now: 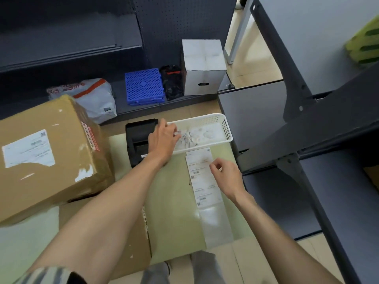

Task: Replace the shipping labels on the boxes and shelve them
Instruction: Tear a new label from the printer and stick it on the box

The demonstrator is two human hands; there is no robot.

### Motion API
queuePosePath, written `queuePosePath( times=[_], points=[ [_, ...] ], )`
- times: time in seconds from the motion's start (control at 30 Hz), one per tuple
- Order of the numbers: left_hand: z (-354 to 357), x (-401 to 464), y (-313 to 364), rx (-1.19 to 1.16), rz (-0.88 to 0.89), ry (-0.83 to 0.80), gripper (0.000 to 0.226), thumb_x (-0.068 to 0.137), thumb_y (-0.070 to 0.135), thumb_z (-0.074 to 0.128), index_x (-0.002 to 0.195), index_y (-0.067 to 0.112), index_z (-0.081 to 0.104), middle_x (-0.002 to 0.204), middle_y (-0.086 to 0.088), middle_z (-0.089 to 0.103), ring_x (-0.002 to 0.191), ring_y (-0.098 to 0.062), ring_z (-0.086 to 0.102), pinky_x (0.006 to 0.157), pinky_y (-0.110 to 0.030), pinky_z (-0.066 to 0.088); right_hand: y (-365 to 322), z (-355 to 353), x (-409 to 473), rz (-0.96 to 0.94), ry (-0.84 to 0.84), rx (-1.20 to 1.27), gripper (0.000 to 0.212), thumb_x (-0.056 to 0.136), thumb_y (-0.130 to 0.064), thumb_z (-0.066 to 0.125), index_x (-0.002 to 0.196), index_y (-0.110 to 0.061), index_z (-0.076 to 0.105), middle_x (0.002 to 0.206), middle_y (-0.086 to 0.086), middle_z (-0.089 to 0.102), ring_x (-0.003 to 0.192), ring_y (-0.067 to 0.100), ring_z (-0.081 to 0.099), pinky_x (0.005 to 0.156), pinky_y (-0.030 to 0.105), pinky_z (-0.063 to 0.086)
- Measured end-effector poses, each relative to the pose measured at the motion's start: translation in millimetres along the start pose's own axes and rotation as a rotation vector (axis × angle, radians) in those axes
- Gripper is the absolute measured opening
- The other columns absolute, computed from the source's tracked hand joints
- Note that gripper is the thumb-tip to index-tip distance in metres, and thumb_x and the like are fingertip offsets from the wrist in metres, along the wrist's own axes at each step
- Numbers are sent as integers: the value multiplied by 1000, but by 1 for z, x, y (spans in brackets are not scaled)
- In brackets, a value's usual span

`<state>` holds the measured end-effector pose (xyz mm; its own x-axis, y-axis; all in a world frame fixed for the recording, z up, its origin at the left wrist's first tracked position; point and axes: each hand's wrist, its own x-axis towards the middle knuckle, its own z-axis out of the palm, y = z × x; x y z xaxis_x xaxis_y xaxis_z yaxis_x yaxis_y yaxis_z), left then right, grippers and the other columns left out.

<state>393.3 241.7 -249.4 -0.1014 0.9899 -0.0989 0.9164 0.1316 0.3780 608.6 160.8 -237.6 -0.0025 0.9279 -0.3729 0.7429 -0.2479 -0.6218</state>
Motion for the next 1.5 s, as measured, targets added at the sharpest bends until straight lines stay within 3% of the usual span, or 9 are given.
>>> queuePosePath(
  times=[0.27,0.53,0.63,0.77,0.9,1.1,1.27,1.4,1.5],
  points=[
    [14,5,-2,63,-60,-48,37,107,24,37,106,4,68,112,-16,57,98,-34,58,73,-43,42,6,6,17,-98,3,-172,19,96,-30,49,89,-19,63,92,-5,66,81,20,60,75,38,49],
    [16,2,2,2,-79,-6,28,102,17,44,94,1,66,103,-15,60,88,-33,61,71,-41,45,10,8,21,-107,-14,-226,18,96,-27,49,90,-18,64,94,-5,65,83,21,58,72,34,46],
    [16,-8,2,-10,-28,6,24,103,12,41,88,3,57,88,-15,60,81,-37,60,64,-41,40,14,7,21,-101,-18,-248,19,96,-28,49,90,-17,64,94,-4,65,84,21,58,72,34,46],
    [19,-24,0,-77,3,70,25,103,14,45,112,2,66,104,-15,63,96,-31,58,69,-36,42,21,6,20,-99,-14,-280,18,95,-27,49,88,-17,63,93,-5,64,84,22,59,74,35,47],
    [40,-58,5,-77,175,134,13,94,7,64,106,5,69,98,-9,63,92,-23,60,74,-33,53,36,9,16,-74,-40,-304,15,94,-27,51,91,-18,63,97,-5,64,86,22,60,73,33,46],
    [98,-127,28,-63,280,-76,19,84,15,74,102,10,69,99,-6,64,88,-24,62,67,-35,55,74,22,-4,-53,-45,-395,14,93,-32,56,95,-19,63,103,-4,65,87,20,60,65,28,35],
    [138,-168,46,-37,370,-140,23,77,17,81,96,12,69,93,-5,65,87,-25,63,70,-35,53,104,36,-23,-65,-50,-448,19,93,-36,58,101,-19,63,109,-3,62,98,19,58,72,28,39],
    [161,-183,51,-28,351,-179,21,82,20,77,98,11,67,100,-7,65,96,-28,62,77,-38,55,126,50,-32,-70,-63,-474,20,92,-36,59,99,-18,63,108,0,61,102,22,57,78,31,43],
    [169,-189,51,-22,328,-182,23,82,22,78,99,11,67,100,-7,64,96,-26,62,70,-36,55,137,59,-37,-46,-56,-416,18,90,-33,63,98,-17,61,106,1,59,99,22,56,78,32,44]
  ],
)
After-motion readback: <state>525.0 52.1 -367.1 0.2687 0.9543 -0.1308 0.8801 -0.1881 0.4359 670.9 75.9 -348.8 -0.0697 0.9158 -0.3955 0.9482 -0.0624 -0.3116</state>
